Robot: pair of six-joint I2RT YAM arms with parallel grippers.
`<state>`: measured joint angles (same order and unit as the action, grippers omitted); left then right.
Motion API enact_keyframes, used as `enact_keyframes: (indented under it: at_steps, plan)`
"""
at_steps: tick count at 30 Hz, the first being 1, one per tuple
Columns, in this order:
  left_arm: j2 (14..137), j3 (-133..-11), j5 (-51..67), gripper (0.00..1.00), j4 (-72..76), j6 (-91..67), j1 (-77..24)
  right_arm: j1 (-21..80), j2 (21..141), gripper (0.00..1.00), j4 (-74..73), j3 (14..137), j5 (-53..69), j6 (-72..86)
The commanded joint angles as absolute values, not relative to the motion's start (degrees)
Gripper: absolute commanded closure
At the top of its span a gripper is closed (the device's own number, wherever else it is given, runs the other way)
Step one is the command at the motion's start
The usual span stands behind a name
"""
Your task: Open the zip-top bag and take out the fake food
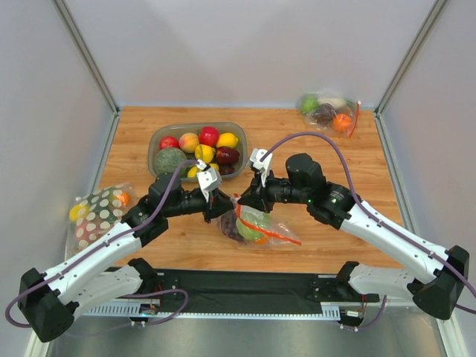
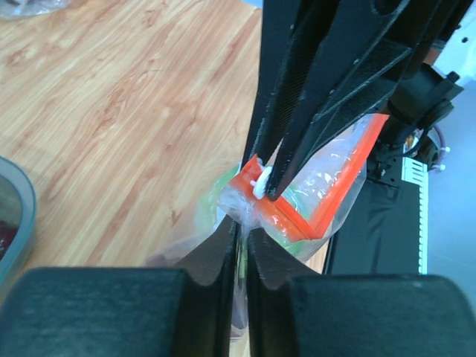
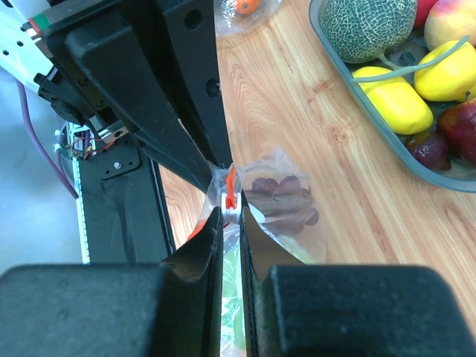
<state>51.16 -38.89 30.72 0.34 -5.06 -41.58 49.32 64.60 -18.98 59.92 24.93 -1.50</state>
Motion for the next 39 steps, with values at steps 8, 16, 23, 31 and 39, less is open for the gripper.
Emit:
enact_keyframes:
  at_steps: [8, 16, 23, 31, 39]
  plan:
    - [51.77, -41.22, 38.49, 0.61, 6.15, -4.57, -41.31, 49.57, 64.95, 1.00, -17.14, 61.00, 25.14, -0.79]
    - [53.61, -41.22, 41.74, 0.78, 8.08, -5.36, -41.31, 49.48, 65.13, 1.00, -17.31, 61.79, 26.01, -1.32]
    - [53.53, -39.99, 44.04, 1.00, 12.21, -7.46, -41.31, 49.39, 65.92, 1.00, -18.98, 62.14, 26.89, -1.76]
    - [49.66, -37.00, 36.83, 1.00, 15.55, -7.82, -41.31, 49.31, 64.87, 1.00, -22.93, 62.32, 24.26, -1.67]
    - [48.34, -36.30, 30.07, 1.00, 15.47, -7.82, -41.22, 49.39, 63.81, 1.00, -24.79, 61.70, 24.08, -1.41]
